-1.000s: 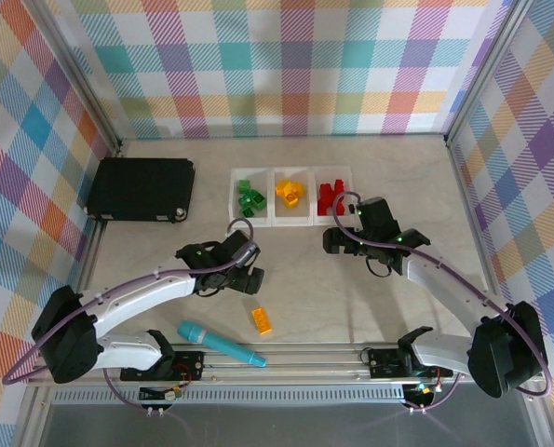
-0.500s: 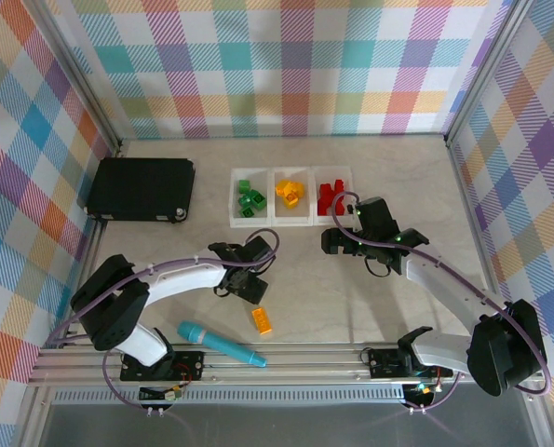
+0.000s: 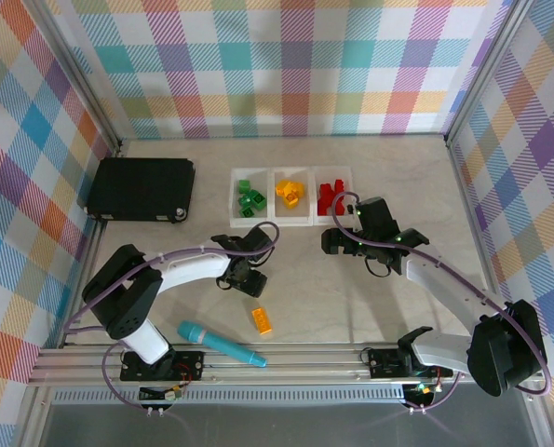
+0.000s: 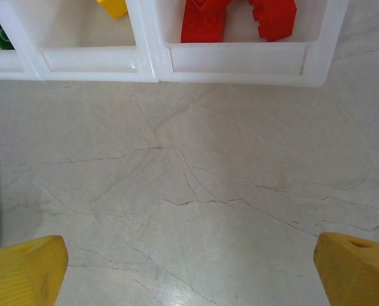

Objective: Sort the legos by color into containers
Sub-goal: Pick up the lego from the center of the table.

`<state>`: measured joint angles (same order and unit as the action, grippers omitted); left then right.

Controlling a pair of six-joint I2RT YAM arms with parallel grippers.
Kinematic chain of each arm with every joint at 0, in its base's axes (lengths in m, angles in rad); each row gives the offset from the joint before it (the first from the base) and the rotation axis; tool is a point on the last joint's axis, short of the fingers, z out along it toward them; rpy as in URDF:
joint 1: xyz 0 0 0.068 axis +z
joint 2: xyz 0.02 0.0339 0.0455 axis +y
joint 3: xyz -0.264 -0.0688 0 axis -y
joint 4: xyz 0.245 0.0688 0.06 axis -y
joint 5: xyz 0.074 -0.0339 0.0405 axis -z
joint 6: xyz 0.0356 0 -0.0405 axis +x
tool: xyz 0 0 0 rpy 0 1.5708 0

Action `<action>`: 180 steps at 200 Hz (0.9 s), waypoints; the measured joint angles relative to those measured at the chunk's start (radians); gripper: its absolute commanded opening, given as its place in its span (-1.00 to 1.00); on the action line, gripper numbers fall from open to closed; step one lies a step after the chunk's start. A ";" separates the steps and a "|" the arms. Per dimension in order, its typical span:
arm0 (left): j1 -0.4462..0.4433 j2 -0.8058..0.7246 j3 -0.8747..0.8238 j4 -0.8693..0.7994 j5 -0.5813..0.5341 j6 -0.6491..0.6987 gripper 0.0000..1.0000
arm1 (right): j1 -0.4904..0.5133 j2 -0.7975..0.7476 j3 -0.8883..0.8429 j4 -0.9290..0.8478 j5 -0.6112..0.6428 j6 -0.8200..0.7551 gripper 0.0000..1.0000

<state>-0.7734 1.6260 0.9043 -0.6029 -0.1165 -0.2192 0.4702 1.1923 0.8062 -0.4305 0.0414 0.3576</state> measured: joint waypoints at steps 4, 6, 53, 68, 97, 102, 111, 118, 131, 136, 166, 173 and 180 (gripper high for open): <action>0.004 0.002 0.001 0.002 0.008 0.000 0.39 | 0.000 0.000 0.000 0.000 0.000 0.000 0.98; 0.005 0.003 0.002 0.002 0.012 0.000 0.39 | 0.000 -0.001 0.000 -0.001 0.000 0.000 0.98; 0.031 0.022 0.021 0.002 0.038 0.003 0.12 | 0.000 -0.011 0.000 -0.006 0.003 -0.003 0.98; 0.032 0.035 0.035 -0.011 0.041 0.003 0.08 | 0.000 -0.011 0.000 -0.007 0.003 -0.003 0.98; 0.033 0.052 0.057 -0.029 0.050 0.003 -0.05 | 0.000 -0.011 0.000 -0.008 0.003 -0.003 0.98; 0.033 0.054 0.060 -0.030 0.051 0.004 -0.07 | 0.000 -0.011 0.000 -0.008 0.004 -0.003 0.98; 0.033 0.059 0.064 -0.031 0.052 0.003 -0.17 | 0.000 -0.011 0.000 -0.008 0.005 -0.003 0.98; 0.033 0.062 0.070 -0.035 0.053 0.001 -0.24 | 0.000 -0.011 0.000 -0.008 0.007 -0.004 0.98; 0.034 0.074 0.084 -0.043 0.053 0.000 -0.37 | 0.000 -0.011 0.000 -0.008 0.010 -0.004 0.98; 0.035 0.077 0.091 -0.050 0.053 0.003 -0.39 | 0.000 -0.011 0.000 -0.008 0.010 -0.005 0.98; 0.035 0.105 0.128 -0.077 0.029 -0.009 -0.47 | -0.001 -0.011 0.000 -0.008 0.011 -0.006 0.98; 0.035 0.108 0.132 -0.079 0.025 -0.014 -0.49 | -0.001 -0.011 0.000 -0.008 0.011 -0.006 0.98; 0.035 0.108 0.133 -0.078 0.017 -0.021 -0.50 | -0.002 -0.011 0.000 -0.008 0.011 -0.006 0.98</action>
<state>-0.7380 1.7340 1.0370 -0.6811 -0.0994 -0.2405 0.4686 1.1809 0.8062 -0.4385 0.0525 0.3515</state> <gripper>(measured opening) 0.329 0.990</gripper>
